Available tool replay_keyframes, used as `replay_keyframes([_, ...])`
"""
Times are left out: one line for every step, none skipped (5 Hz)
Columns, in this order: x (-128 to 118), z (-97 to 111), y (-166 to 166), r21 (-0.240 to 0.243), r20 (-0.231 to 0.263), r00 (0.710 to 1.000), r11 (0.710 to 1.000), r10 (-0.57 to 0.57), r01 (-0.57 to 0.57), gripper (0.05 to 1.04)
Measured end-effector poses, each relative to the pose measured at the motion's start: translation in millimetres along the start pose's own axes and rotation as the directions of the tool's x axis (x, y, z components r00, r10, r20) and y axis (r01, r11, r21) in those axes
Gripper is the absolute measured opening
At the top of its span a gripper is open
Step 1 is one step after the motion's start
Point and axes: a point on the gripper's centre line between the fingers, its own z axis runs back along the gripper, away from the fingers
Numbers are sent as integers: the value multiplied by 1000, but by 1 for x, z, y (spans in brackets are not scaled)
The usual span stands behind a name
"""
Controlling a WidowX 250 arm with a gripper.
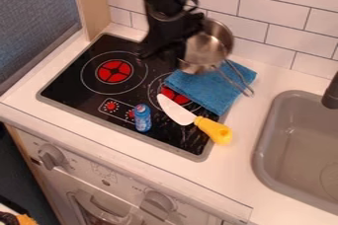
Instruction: Move the silver pot to the bottom side of the burner
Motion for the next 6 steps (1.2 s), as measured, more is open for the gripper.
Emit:
replay_keyframes([13,10,21,21,14,1000,999,24,-25,77])
replay_keyframes([33,20,49,29,41,995,996,88,-89,77])
replay_keyframes([51,17,77,58,61,988,988,142,-146,77])
replay_keyframes([65,11,108,96,76,978,974,196,-203,77])
replay_keyframes([68,1,131,130,63,976,968,209,-215,77])
replay_keyframes([68,-6,149,181,53,982,965,182,-189,77])
